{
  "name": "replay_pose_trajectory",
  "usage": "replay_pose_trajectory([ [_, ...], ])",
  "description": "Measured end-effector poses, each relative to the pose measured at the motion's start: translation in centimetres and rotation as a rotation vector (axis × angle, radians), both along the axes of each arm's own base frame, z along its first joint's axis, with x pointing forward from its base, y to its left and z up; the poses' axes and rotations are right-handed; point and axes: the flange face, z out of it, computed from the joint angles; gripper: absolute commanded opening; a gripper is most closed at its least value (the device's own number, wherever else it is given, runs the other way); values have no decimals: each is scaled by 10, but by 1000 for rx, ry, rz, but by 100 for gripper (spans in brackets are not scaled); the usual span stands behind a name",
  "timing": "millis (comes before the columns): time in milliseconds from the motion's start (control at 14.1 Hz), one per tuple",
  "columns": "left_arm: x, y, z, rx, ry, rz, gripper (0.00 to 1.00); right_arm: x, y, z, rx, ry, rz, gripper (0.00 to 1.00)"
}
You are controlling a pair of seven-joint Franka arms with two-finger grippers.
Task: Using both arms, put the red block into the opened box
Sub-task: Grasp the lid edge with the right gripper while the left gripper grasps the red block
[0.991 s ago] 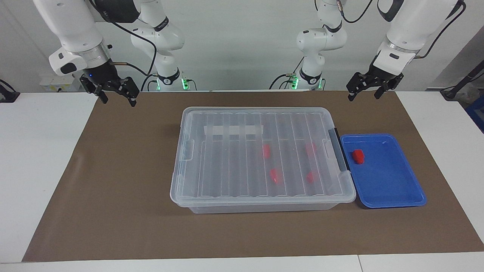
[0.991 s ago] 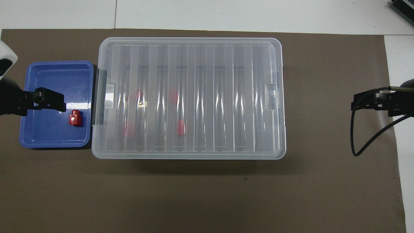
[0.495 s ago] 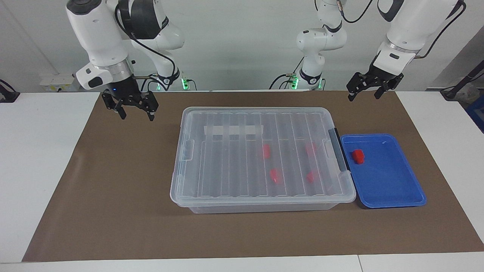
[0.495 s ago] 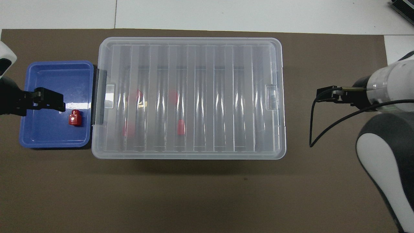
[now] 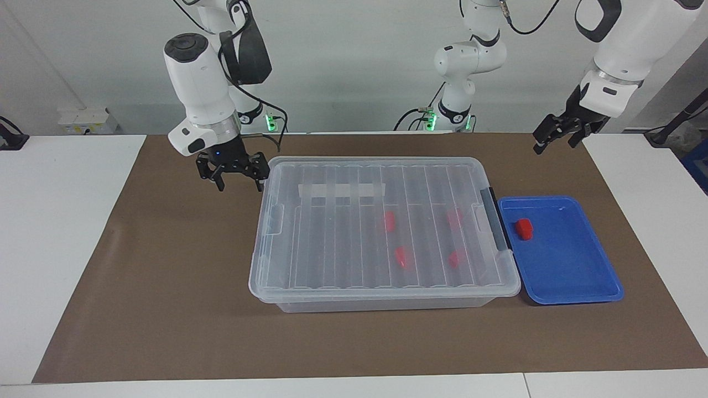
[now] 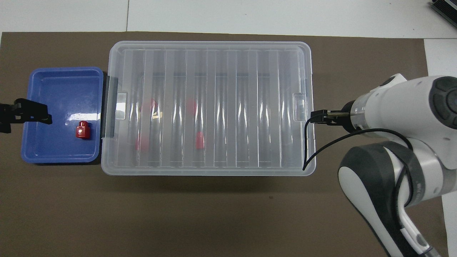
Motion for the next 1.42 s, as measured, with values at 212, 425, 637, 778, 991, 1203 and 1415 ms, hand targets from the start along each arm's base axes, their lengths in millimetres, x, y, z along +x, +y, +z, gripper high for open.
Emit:
replay_pose_trajectory([
  [212,0,-1,-8,3,-48,3,100,-9,16,-15,-3,25,0,88],
  [425,9,10,-37,3,-87,25,100,-13,13,-21,-6,38,-7,88],
  [637,33,25,-88,-6,-92,41,100,-15,9,-24,-8,46,-13,89],
  [778,52,39,-129,-12,-96,21,100,-18,8,-28,-10,52,-13,88],
  [991,61,65,-192,-15,-105,-6,100,-22,8,-37,-14,67,-11,88],
  [1203,56,63,-227,-21,-78,-16,100,-23,6,-41,-17,75,4,88],
  [1415,54,61,-242,-7,-48,-38,100,-20,-9,-41,-20,74,36,88],
])
